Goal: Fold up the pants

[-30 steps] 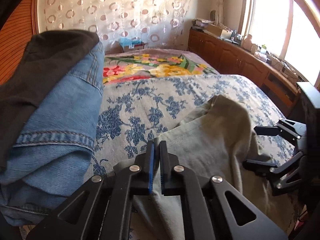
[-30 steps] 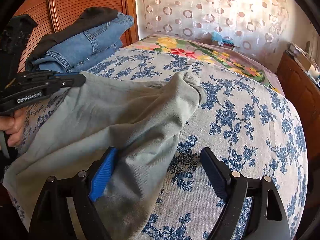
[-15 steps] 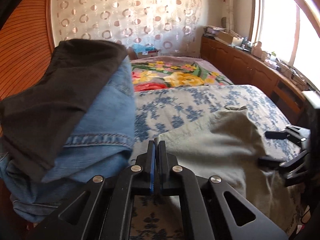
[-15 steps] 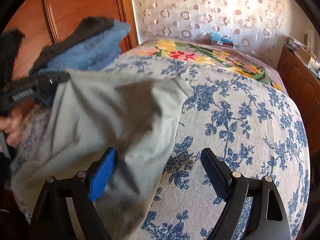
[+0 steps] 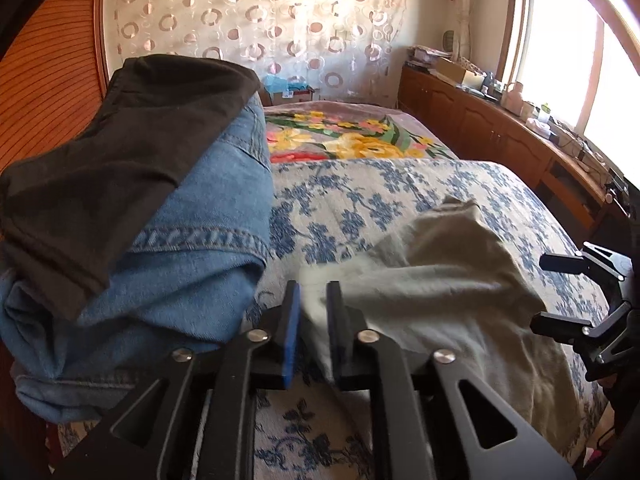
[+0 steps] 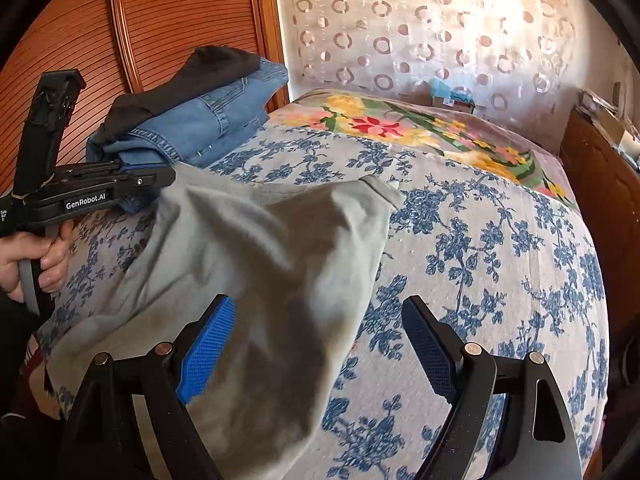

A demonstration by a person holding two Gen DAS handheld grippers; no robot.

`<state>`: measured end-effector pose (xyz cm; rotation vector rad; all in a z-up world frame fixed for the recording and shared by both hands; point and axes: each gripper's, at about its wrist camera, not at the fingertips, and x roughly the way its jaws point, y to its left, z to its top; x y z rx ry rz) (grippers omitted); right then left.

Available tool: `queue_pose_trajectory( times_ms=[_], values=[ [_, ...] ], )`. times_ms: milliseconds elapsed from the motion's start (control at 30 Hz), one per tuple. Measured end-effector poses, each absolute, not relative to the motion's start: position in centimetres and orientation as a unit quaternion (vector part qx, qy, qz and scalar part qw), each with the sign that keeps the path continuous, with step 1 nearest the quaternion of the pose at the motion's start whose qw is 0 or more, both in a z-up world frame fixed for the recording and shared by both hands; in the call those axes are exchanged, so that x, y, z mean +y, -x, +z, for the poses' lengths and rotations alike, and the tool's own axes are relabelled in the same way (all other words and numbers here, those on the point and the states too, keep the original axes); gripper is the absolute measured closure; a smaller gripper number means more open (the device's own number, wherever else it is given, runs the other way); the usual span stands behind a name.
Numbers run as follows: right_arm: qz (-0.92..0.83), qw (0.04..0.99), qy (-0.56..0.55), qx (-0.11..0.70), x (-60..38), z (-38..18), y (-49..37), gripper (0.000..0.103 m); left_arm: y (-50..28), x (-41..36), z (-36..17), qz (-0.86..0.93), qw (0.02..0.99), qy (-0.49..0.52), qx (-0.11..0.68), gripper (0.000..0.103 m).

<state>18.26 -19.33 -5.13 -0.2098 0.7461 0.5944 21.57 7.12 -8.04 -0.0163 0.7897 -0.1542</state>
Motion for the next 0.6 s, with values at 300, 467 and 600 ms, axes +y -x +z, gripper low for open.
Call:
queue_pose_trajectory(
  times_ms=[300,467,600],
  values=[
    [0.282,0.885,0.096,0.358,-19.4,-5.2,-16.4,0.016,-18.5,5.9,-9.5,-0.102,0.911,0.004,0.400,0.027],
    [0.277,0.886,0.093,0.359,-19.5,-5.3,-15.2,0.016,-17.4,5.4,-10.2,-0.100,0.907,-0.005,0.410,0.026],
    [0.274,0.886,0.088,0.363,-19.7,-5.5,-14.5,0.016,-16.9,5.2,-11.0,-0.094,0.902,-0.010,0.422,0.026]
  ],
)
